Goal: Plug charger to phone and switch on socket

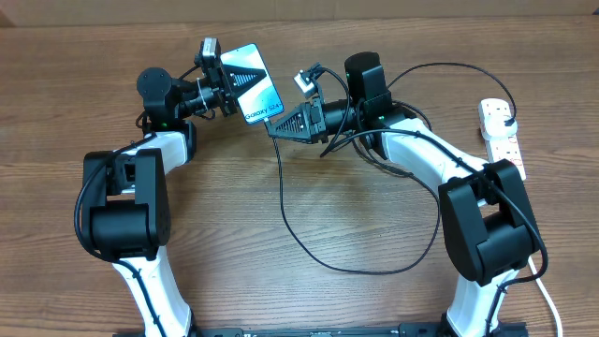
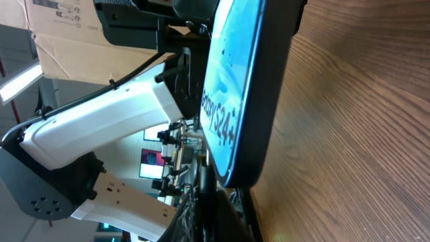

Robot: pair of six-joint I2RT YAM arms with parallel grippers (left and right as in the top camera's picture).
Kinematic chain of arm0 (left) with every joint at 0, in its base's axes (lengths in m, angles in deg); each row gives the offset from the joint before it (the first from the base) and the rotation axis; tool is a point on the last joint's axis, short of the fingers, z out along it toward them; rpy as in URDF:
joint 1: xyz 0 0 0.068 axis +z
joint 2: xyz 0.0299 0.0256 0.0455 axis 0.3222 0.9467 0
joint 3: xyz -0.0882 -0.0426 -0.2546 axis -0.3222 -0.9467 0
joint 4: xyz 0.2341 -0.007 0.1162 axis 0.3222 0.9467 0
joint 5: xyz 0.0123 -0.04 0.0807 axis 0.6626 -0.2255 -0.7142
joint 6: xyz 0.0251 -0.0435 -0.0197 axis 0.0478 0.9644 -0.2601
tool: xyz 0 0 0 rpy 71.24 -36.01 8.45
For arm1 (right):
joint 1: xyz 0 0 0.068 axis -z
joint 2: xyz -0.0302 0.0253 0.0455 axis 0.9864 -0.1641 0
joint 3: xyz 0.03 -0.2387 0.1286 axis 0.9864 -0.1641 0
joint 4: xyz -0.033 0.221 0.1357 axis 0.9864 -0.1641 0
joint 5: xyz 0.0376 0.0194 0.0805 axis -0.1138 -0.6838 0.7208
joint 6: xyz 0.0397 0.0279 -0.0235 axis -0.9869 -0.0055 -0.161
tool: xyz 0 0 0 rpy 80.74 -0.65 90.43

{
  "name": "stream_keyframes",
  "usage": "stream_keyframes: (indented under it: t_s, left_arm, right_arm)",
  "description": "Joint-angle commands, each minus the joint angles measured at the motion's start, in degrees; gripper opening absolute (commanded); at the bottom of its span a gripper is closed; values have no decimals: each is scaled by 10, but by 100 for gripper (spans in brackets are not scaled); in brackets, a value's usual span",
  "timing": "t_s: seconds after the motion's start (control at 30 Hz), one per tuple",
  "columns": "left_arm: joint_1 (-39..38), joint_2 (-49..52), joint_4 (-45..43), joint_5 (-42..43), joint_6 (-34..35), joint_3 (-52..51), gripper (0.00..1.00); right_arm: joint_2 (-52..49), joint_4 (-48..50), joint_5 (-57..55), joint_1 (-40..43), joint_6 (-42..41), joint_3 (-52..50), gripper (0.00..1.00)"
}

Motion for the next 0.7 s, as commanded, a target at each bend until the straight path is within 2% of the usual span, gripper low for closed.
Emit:
stream_keyframes:
  t_s: [0.0, 0.67]
  left_arm:
    - [-2, -10, -5, 26, -5, 4, 4]
    - [-1, -10, -5, 26, -5, 4, 4]
  right_arm:
    - [20, 4, -31, 2, 0, 3, 4]
    - [20, -6, -30, 2, 0, 3, 4]
